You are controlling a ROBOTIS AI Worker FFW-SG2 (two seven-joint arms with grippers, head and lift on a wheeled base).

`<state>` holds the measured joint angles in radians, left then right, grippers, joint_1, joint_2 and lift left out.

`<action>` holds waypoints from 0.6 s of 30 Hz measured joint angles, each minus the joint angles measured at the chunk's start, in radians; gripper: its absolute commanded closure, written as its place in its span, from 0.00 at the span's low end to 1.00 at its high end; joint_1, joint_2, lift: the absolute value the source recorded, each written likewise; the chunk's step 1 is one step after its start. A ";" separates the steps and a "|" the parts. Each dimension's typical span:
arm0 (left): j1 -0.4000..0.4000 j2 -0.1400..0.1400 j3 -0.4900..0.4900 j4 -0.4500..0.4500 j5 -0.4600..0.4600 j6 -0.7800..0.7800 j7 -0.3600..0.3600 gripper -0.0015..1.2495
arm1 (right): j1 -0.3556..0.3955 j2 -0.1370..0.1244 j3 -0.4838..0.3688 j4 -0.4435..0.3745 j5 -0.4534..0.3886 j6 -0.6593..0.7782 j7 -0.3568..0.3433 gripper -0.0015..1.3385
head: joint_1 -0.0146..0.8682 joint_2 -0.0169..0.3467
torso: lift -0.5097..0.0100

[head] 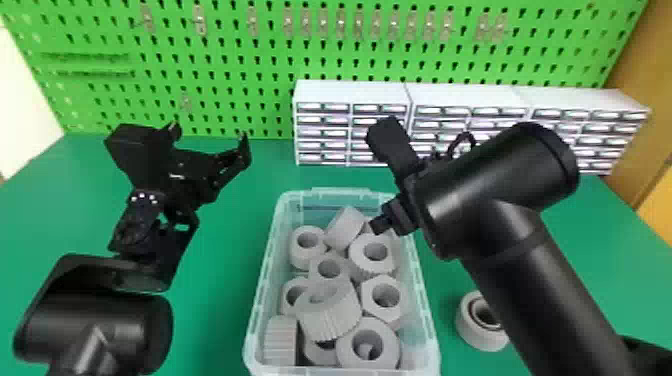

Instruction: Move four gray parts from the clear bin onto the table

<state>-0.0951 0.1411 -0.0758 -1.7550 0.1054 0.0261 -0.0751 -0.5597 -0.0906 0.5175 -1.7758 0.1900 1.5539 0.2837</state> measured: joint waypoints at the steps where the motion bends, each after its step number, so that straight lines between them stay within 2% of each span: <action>1: 0.000 0.000 0.000 0.000 0.000 0.000 0.000 0.09 | -0.001 0.000 0.001 0.001 0.000 0.000 0.000 0.39 | 0.78 0.14 | 0.89; 18: 0.000 0.000 -0.001 0.000 0.000 0.000 0.000 0.09 | -0.006 0.000 0.004 0.014 -0.003 0.001 0.000 0.39 | 0.78 0.14 | 0.89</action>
<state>-0.0951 0.1411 -0.0767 -1.7549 0.1058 0.0261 -0.0751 -0.5661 -0.0908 0.5216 -1.7615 0.1871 1.5553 0.2837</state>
